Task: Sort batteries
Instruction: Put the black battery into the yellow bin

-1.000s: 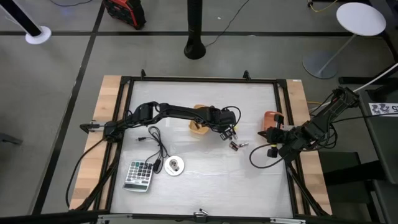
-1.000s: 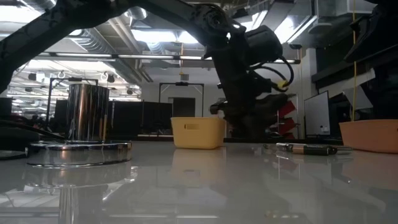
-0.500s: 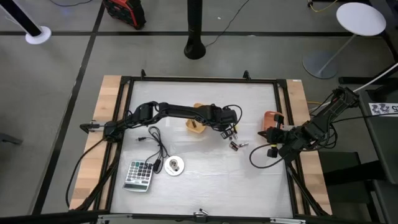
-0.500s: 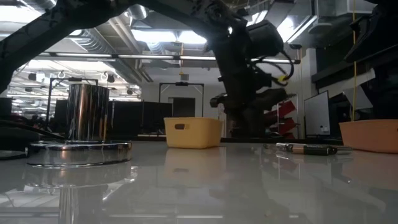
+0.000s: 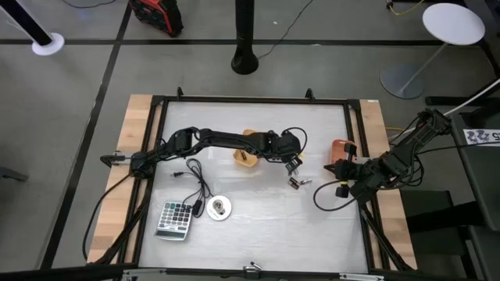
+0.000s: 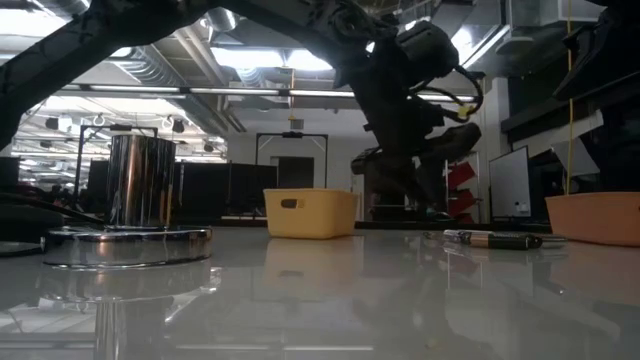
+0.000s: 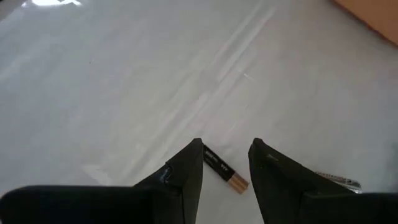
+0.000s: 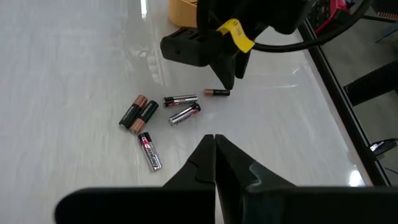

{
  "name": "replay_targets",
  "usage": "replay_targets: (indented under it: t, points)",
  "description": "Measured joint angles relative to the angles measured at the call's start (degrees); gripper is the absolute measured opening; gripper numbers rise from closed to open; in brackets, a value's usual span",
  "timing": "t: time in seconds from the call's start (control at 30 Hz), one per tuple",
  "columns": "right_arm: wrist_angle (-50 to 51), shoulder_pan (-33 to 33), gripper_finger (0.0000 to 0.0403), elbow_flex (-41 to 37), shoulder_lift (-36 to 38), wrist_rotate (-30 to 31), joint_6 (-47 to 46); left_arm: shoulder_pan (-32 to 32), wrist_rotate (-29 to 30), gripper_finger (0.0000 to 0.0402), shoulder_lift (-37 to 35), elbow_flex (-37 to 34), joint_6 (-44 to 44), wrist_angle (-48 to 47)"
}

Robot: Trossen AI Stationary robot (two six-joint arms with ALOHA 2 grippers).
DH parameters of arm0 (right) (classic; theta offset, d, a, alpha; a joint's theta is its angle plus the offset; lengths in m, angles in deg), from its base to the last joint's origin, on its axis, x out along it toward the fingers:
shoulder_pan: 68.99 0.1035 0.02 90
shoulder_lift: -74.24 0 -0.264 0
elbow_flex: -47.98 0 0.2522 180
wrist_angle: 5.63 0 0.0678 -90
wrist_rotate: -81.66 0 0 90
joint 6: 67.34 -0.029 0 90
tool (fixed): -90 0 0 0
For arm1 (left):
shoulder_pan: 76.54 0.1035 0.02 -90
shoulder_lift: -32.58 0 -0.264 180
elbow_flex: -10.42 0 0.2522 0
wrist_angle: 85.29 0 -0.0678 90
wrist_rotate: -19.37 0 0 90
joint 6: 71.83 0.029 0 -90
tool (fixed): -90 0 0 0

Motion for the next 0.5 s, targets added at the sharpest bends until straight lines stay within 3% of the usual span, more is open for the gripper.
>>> replay_targets:
  t: [0.5]
  points:
    - [-1.60,0.00,0.0001,0.00,0.00,-0.19,-0.02,-0.67,0.04,0.0119,0.02,-0.24,-4.76,-0.33]
